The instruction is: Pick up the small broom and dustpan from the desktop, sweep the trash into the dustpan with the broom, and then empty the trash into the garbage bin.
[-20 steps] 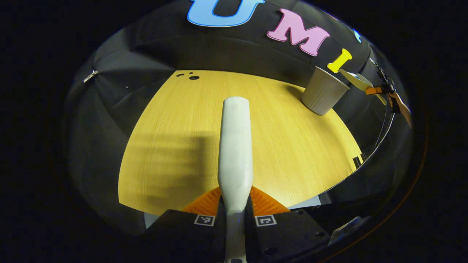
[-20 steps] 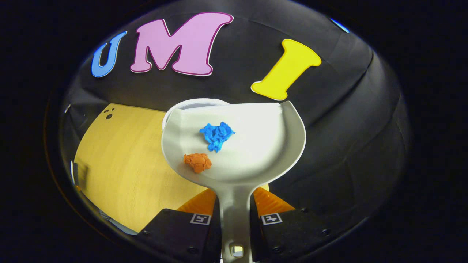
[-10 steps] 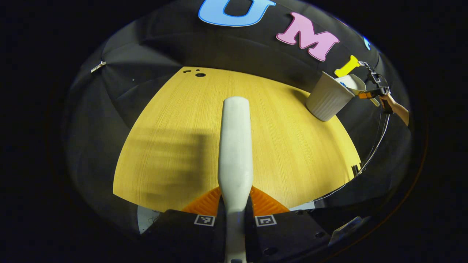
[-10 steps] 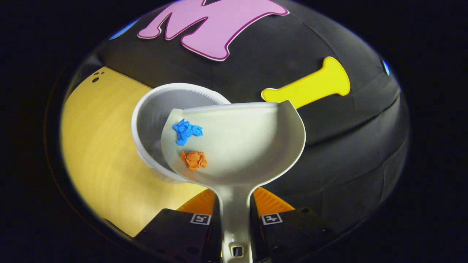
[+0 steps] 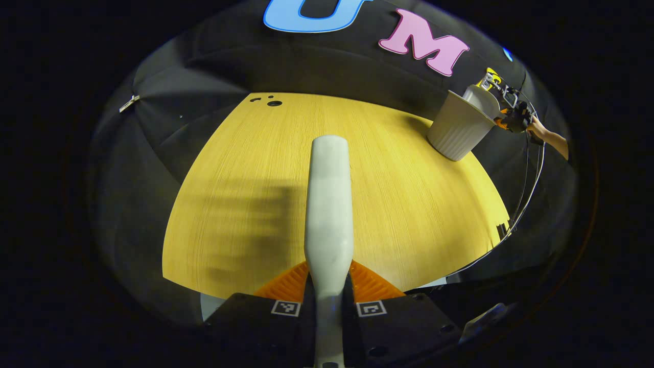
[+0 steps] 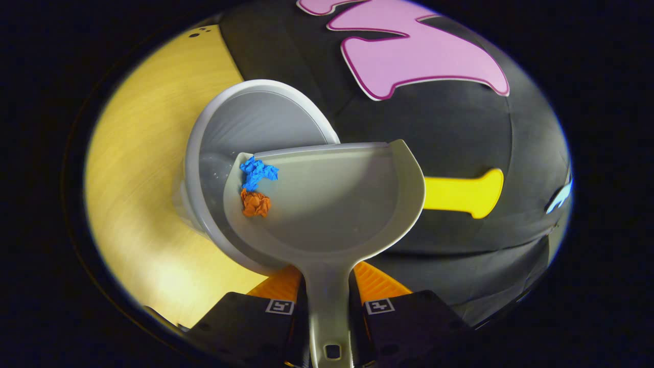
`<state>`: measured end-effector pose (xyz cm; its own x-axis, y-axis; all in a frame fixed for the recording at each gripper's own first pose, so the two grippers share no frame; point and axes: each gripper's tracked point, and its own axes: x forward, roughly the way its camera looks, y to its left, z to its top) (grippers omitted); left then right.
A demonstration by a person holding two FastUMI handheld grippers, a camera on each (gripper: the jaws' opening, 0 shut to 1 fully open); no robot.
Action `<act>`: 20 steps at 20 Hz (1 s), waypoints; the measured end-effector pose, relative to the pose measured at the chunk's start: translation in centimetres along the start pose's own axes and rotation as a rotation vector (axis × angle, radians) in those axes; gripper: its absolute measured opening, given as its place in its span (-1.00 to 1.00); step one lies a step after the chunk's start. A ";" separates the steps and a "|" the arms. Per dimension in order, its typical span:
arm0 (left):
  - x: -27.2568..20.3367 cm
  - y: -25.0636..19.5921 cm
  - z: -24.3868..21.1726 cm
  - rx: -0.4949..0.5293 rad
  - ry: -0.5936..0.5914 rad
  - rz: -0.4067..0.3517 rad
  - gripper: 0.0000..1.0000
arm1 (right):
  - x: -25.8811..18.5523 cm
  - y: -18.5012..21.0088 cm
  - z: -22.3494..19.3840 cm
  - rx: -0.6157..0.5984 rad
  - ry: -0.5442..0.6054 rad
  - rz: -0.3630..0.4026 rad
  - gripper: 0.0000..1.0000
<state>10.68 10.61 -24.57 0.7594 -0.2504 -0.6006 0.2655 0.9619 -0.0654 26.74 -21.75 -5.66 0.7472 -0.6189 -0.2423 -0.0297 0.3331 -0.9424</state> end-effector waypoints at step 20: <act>1.2 -4.6 0.1 0.079 0.003 0.049 -0.49 | 0.7 -0.7 0.2 -0.110 -0.108 -0.017 -0.24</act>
<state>10.42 5.87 -24.86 0.7707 -0.2027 -0.6040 0.2744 0.9612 0.0275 27.37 -22.28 -5.09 0.8151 -0.5418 -0.2053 -0.0845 0.2393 -0.9672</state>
